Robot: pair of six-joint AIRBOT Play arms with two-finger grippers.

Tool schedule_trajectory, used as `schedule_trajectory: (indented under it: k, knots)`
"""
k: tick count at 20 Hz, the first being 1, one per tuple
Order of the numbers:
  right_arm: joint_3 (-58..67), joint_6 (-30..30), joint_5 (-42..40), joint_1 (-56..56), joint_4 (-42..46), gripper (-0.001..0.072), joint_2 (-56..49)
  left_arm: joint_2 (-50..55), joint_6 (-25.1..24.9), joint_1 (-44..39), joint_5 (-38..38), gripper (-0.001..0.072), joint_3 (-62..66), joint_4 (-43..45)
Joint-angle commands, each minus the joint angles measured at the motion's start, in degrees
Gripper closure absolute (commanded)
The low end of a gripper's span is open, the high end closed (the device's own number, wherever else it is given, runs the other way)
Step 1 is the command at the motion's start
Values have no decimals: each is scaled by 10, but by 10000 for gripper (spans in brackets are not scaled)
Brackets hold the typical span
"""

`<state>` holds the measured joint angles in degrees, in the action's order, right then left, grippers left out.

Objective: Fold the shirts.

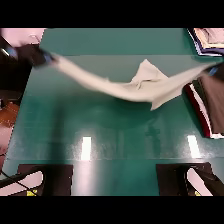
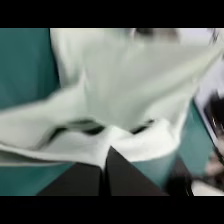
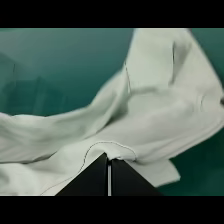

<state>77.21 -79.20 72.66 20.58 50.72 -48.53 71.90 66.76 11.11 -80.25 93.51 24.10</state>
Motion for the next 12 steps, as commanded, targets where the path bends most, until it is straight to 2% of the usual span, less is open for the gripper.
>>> schedule_trajectory:
  k: [1,3,6,9,12]
  knots:
    - [214,-3,0,-1,4,699,-30,-41,19,0,124,688,183,-11]
    - [335,-3,12,-1,5,699,-55,-61,41,0,145,688,282,62]
    - [473,-12,30,-1,5,699,-81,-132,51,0,177,688,298,180]
    - [464,-13,-5,-1,20,699,-46,-188,76,0,178,688,293,280]
    - [373,-13,-77,-1,85,699,33,-216,83,0,167,688,293,292]
